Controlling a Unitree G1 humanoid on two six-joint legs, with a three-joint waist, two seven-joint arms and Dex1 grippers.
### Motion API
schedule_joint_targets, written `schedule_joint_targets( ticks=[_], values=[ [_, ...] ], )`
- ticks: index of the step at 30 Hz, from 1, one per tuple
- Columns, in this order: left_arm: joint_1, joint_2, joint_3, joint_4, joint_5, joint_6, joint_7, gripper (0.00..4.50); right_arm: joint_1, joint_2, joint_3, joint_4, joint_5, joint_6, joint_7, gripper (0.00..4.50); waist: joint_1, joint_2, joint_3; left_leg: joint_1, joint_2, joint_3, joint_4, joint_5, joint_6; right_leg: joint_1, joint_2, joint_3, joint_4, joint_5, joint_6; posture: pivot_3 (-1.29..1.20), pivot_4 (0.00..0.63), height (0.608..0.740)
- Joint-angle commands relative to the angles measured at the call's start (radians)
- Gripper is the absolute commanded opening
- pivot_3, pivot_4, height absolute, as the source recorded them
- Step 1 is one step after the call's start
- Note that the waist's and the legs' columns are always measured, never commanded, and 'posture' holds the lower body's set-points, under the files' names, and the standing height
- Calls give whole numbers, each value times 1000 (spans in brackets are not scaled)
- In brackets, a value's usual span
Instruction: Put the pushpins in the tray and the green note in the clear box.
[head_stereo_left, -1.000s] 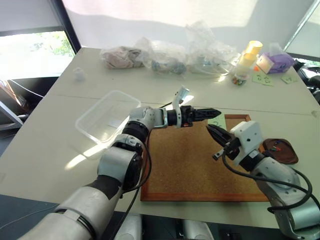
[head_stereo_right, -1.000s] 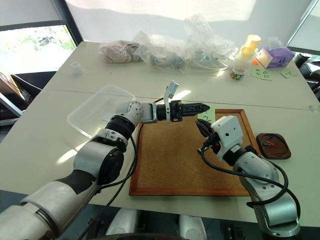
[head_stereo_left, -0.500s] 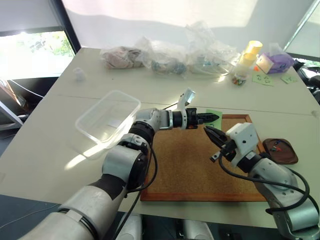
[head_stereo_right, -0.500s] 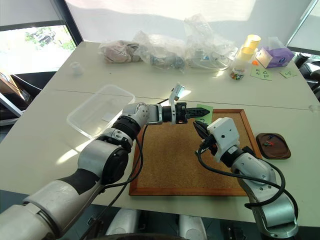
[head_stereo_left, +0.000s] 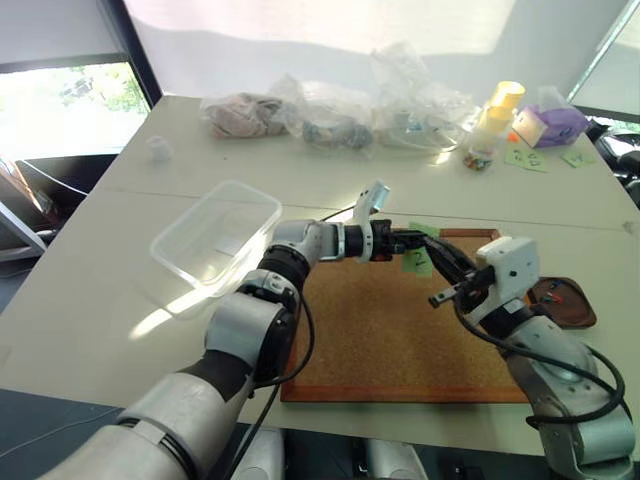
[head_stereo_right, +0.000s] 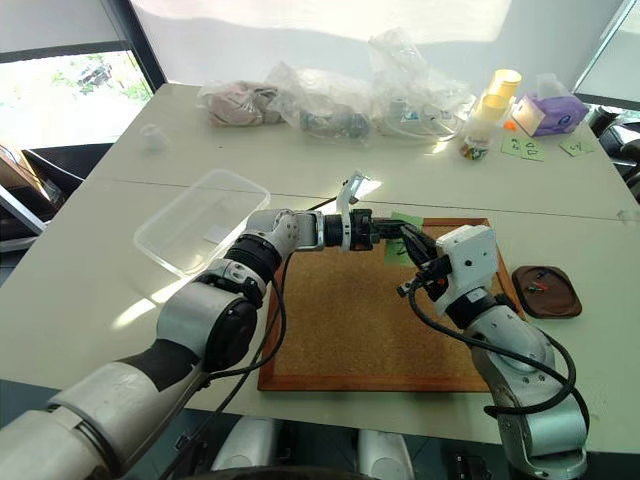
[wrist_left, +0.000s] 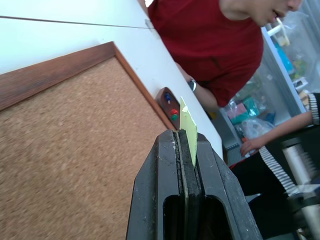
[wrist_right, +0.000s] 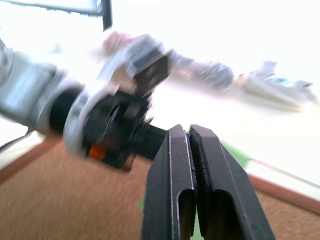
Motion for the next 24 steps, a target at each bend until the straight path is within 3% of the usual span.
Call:
schedule_joint_targets(
  ticks=[1,5,10,17,24],
  values=[
    [-8,-5,19,-51,-15,9,3,15,-10,33,-68,-57,78,15,-50,0,0,0,0,0,0,0,0,0,0,0,0,0,1,0,0,0,150,740],
    [6,-6,22,-120,-27,34,7,15,-20,83,-178,-32,143,23,-143,0,0,0,0,0,0,0,1,0,0,0,0,0,2,0,0,0,150,740],
    [79,4,-25,-357,-38,93,10,15,-5,46,-305,102,38,70,-276,0,0,0,0,1,0,0,1,0,0,0,-1,1,5,0,0,0,150,740],
    [211,26,-131,-639,-26,125,40,15,-13,7,-353,274,-25,156,-341,0,-5,3,-2,2,1,1,1,2,-3,-2,0,4,8,0,0,0,150,740],
    [268,29,-178,-700,-28,114,65,15,-71,-14,-383,423,-45,192,-360,0,-7,4,-2,3,0,2,1,2,-3,-1,0,5,9,0,-1,0,150,740]
  ],
)
